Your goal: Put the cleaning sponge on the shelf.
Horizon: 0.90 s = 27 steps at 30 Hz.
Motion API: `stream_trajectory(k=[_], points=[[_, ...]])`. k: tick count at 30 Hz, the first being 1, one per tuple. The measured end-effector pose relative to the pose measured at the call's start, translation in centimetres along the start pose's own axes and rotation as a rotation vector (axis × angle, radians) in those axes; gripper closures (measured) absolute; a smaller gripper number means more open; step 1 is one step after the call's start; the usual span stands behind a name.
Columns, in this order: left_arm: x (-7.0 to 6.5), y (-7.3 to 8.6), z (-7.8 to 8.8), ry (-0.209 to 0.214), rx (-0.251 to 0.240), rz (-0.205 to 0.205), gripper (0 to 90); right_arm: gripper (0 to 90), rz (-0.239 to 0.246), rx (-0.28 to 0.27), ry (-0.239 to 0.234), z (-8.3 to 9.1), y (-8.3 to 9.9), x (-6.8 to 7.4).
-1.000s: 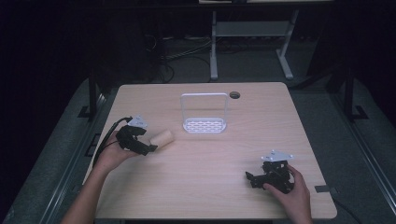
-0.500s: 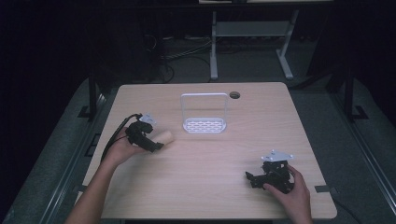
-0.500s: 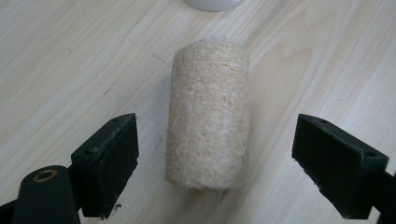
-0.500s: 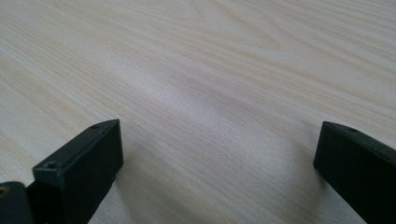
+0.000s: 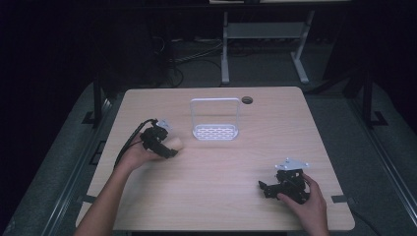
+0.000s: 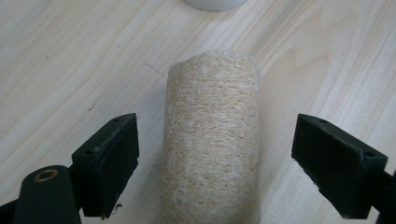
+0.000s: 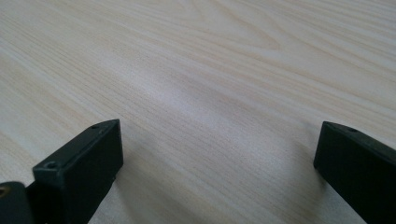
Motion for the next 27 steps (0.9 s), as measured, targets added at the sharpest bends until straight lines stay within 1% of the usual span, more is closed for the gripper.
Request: stream_trajectory(k=[3,6,7,10,13,20,21,22,23,24,27], points=[[0.04,0.11,-0.26,-0.002,0.01,0.002,14.8,1.0,0.0,0.0,0.0,0.0,0.0,0.0],[0.19,0.22,-0.56,-0.013,0.021,-0.009,14.8,0.9,0.0,0.0,0.0,0.0,0.0,0.0],[0.17,0.34,-0.69,-0.01,0.028,-0.003,14.8,1.0,0.0,0.0,0.0,0.0,0.0,0.0],[0.21,0.36,-0.73,-0.008,0.029,-0.002,15.3,0.9,-0.001,0.0,0.001,0.0,-0.01,0.0],[0.19,0.31,-0.74,-0.001,0.026,-0.007,20.0,0.9,-0.001,0.0,0.0,0.0,0.0,0.0],[0.28,0.38,-0.85,-0.01,0.034,-0.017,26.8,0.9,0.0,0.0,0.0,0.0,0.0,0.0],[0.26,0.38,-0.85,-0.006,0.033,-0.017,31.3,1.0,-0.001,0.0,0.0,0.0,0.0,0.01],[0.24,0.38,-0.8,-0.005,0.035,-0.021,31.3,1.0,-0.001,0.0,0.0,0.0,0.0,0.01],[0.26,0.28,-0.72,-0.016,0.029,-0.029,36.3,1.0,-0.002,-0.001,0.001,-0.01,-0.01,0.0],[0.26,0.28,-0.72,-0.016,0.029,-0.029,38.8,1.0,-0.002,-0.001,0.001,-0.01,-0.01,0.0],[0.2,0.24,-0.64,-0.011,0.028,-0.029,41.0,1.0,-0.001,0.0,0.0,0.0,0.0,0.0]])
Point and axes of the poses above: each handheld gripper's, and its own axes: z roughly backward along the jaws, y roughly out of its underside, x roughly to its left, the point moved 9 cm from there along -z, roughly forward along the jaws, and after that the axes turned 2 degrees about z, right-handed, at the moved point
